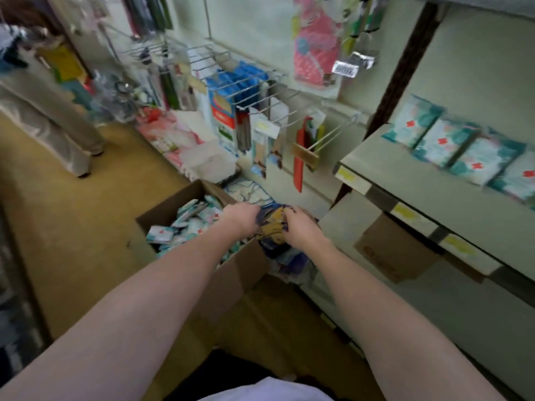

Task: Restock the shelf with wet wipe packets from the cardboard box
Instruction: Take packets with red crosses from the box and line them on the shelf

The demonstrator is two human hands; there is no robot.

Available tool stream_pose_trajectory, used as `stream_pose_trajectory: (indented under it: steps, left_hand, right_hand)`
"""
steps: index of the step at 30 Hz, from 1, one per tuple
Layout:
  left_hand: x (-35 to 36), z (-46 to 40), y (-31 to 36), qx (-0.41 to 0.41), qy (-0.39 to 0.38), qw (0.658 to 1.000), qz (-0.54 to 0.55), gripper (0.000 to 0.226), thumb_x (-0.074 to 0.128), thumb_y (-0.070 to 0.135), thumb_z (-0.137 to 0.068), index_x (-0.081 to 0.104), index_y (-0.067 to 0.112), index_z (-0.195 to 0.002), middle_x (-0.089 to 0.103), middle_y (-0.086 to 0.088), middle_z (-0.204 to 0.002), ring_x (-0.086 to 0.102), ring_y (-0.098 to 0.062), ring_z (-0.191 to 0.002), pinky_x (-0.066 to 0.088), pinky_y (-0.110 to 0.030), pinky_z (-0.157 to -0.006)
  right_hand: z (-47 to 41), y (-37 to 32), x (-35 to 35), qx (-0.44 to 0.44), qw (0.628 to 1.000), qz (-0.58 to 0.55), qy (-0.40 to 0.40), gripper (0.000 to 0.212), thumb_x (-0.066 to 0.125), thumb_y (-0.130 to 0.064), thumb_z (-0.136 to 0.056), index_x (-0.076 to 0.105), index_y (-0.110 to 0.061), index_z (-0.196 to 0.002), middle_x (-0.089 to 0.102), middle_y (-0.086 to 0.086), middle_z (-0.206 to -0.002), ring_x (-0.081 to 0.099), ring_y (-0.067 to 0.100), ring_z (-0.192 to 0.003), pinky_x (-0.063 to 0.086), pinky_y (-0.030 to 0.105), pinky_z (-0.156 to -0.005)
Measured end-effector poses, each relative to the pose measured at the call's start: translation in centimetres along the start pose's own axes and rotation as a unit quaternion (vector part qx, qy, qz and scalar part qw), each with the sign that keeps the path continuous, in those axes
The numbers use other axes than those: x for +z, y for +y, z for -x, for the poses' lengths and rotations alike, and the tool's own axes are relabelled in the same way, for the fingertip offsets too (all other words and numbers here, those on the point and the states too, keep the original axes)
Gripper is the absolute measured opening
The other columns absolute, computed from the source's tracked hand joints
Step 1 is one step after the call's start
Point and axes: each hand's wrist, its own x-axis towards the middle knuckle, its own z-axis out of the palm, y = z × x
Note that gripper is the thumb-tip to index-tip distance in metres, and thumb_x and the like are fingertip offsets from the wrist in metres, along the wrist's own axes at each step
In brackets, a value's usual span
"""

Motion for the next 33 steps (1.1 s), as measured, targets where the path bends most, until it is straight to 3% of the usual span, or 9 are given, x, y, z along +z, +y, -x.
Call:
stream_pose_trajectory:
  steps: [3,7,12,15,17,22,25,30,33]
  left_hand:
    - [2.7,0.8,-4.1,-0.032,-0.025,0.999,0.026,0.018,0.052,0.024,-0.091,0.056,0.017,-0.108,0.060,-0.009,-0.117,0.057,-0.030,-0.110,0.049,-0.038,-0.084]
    - [5.9,2.1,-10.3,-0.075,-0.055,0.994,0.063,0.022,0.052,0.017,-0.089,0.055,0.016,-0.112,0.059,-0.009,-0.120,0.057,-0.030,-0.109,0.043,-0.035,-0.075]
    - [9.2,2.6,-17.4,-0.103,-0.073,0.989,0.080,0.014,0.051,0.016,-0.089,0.053,0.016,-0.103,0.061,-0.006,-0.111,0.058,-0.028,-0.101,0.049,-0.037,-0.074]
    - [10.7,2.7,-20.0,-0.115,-0.087,0.986,0.090,0.018,0.053,0.019,-0.091,0.053,0.015,-0.108,0.060,-0.008,-0.111,0.057,-0.029,-0.102,0.051,-0.039,-0.078]
    - [11.9,2.7,-20.9,-0.123,-0.106,0.981,0.104,0.017,0.052,0.017,-0.090,0.053,0.015,-0.107,0.059,-0.008,-0.110,0.058,-0.029,-0.099,0.053,-0.042,-0.078]
    - [14.6,0.9,-22.3,-0.145,-0.130,0.969,0.149,0.020,0.051,0.013,-0.088,0.055,0.015,-0.108,0.059,-0.007,-0.107,0.058,-0.028,-0.094,0.054,-0.043,-0.076]
    - [16.1,-0.7,-22.5,-0.161,-0.142,0.959,0.183,0.023,0.051,0.013,-0.088,0.054,0.014,-0.111,0.056,-0.007,-0.111,0.056,-0.029,-0.098,0.053,-0.043,-0.078]
    - [17.7,-4.1,-21.3,-0.154,-0.151,0.954,0.209,0.027,0.052,0.013,-0.089,0.054,0.011,-0.116,0.057,-0.012,-0.113,0.056,-0.032,-0.102,0.049,-0.038,-0.079]
    - [18.4,-6.2,-21.0,-0.156,-0.158,0.947,0.233,0.032,0.053,0.010,-0.086,0.053,0.011,-0.117,0.056,-0.012,-0.114,0.054,-0.033,-0.106,0.043,-0.038,-0.078]
  right_hand:
    - [-1.4,-3.6,2.4,-0.008,0.999,0.005,-0.041,0.033,0.065,-0.021,-0.090,0.051,-0.015,-0.119,0.051,0.010,-0.127,0.047,0.033,-0.121,0.047,0.047,-0.098]
    - [-3.2,-8.3,5.9,-0.038,0.996,0.018,-0.081,0.029,0.061,-0.018,-0.092,0.050,-0.017,-0.118,0.050,0.009,-0.124,0.047,0.032,-0.120,0.048,0.044,-0.095]
    - [-5.6,-13.1,10.1,-0.041,0.993,0.025,-0.106,0.048,0.063,-0.018,-0.093,0.046,-0.017,-0.139,0.048,0.008,-0.136,0.045,0.030,-0.128,0.046,0.042,-0.101]
    - [-6.7,-14.7,11.8,-0.045,0.989,0.039,-0.134,0.036,0.061,-0.015,-0.095,0.050,-0.017,-0.130,0.049,0.009,-0.136,0.039,0.030,-0.133,0.040,0.043,-0.106]
    - [-7.3,-15.2,12.7,-0.050,0.985,0.052,-0.159,0.033,0.060,-0.014,-0.096,0.050,-0.016,-0.127,0.049,0.010,-0.135,0.036,0.031,-0.136,0.037,0.044,-0.109]
    - [-10.8,-15.5,14.6,-0.061,0.973,0.056,-0.215,0.032,0.061,-0.018,-0.093,0.050,-0.017,-0.123,0.050,0.010,-0.129,0.044,0.031,-0.126,0.047,0.046,-0.097]
    - [-13.2,-15.3,15.8,-0.078,0.964,0.081,-0.241,0.040,0.061,-0.017,-0.092,0.048,-0.015,-0.130,0.047,0.012,-0.135,0.042,0.032,-0.128,0.043,0.044,-0.104]
    - [-17.7,-14.1,16.9,-0.170,0.950,0.130,-0.227,0.056,0.056,-0.004,-0.091,0.039,-0.010,-0.144,0.042,0.012,-0.141,0.035,0.030,-0.135,0.034,0.041,-0.108]
    - [-20.5,-13.6,17.4,-0.211,0.934,0.154,-0.243,0.051,0.052,-0.004,-0.094,0.041,-0.011,-0.143,0.046,0.011,-0.138,0.040,0.029,-0.132,0.033,0.040,-0.108]
